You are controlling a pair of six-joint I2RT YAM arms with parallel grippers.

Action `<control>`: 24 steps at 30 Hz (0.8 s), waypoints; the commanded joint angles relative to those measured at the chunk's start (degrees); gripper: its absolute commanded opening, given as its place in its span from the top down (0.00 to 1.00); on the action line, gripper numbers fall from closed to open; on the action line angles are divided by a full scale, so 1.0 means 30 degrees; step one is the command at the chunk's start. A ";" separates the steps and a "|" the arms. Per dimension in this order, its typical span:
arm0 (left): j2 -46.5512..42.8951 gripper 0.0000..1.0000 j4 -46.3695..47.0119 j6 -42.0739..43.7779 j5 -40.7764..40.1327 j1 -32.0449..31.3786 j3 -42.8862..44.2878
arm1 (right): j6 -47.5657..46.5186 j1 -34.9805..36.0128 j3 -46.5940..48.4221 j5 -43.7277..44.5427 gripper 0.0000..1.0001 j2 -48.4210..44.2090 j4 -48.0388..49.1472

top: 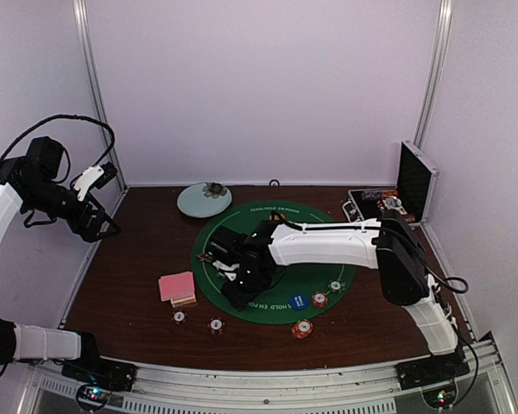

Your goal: Distribute texas hold em gaming equipment

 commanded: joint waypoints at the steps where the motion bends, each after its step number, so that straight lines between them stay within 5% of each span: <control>1: -0.0232 0.02 -0.0018 0.0155 0.0244 0.0135 0.0384 | -0.0011 0.0285 0.0549 0.0250 0.39 -0.1612 -0.0545; 24: -0.0440 0.02 -0.0029 0.0155 0.0228 0.0114 0.0516 | -0.1314 0.2679 0.5254 -0.1288 0.19 0.2806 -0.2384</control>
